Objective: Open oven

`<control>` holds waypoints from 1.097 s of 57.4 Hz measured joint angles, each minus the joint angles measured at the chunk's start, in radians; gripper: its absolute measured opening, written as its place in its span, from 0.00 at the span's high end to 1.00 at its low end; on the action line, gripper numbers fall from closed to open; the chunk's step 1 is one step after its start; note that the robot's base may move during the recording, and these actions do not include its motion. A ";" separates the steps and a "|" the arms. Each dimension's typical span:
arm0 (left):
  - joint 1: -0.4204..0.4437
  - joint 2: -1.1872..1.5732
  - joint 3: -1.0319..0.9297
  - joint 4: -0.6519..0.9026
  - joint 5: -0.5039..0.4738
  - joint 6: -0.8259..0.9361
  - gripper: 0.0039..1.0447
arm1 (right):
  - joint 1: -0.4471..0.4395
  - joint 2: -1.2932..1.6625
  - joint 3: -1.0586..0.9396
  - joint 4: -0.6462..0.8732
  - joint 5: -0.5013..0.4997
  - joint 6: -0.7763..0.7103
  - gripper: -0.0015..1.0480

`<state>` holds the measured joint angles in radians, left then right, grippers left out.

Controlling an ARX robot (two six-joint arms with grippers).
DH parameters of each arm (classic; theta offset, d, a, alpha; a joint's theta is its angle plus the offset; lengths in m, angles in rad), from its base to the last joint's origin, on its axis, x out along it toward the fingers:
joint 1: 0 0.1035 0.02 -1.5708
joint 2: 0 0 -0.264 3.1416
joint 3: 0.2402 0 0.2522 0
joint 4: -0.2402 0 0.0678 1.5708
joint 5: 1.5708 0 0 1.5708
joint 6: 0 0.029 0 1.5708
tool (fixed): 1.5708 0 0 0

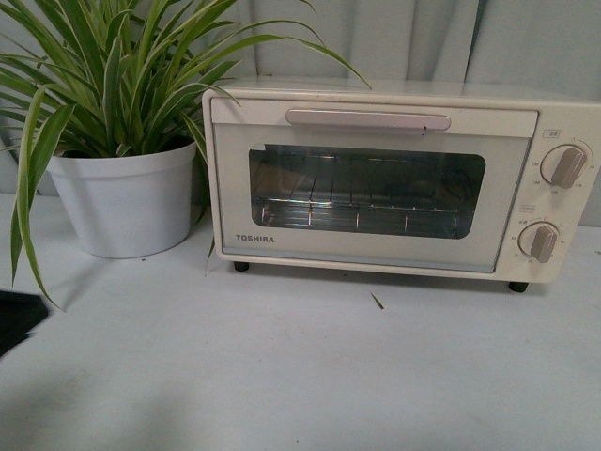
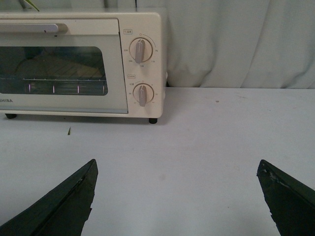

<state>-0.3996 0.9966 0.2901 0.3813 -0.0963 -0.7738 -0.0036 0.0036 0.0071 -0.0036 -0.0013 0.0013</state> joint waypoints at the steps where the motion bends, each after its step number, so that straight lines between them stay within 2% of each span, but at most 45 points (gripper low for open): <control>1: -0.010 0.038 0.013 0.020 0.001 -0.016 0.06 | 0.000 0.000 0.000 0.000 0.000 0.000 0.09; 11: -0.059 0.296 0.110 0.123 0.003 -0.136 0.06 | 0.000 0.000 0.000 0.000 0.000 0.000 0.09; 21: -0.090 0.435 0.207 0.142 0.018 -0.196 0.06 | 0.000 0.000 0.000 0.000 0.000 0.000 0.09; 63: -0.109 0.690 0.373 0.189 0.049 -0.335 0.06 | 0.000 0.000 0.000 0.000 0.000 0.000 0.09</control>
<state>-0.5087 1.6863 0.6628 0.5701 -0.0475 -1.1088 -0.0036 0.0036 0.0071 -0.0036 -0.0010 0.0013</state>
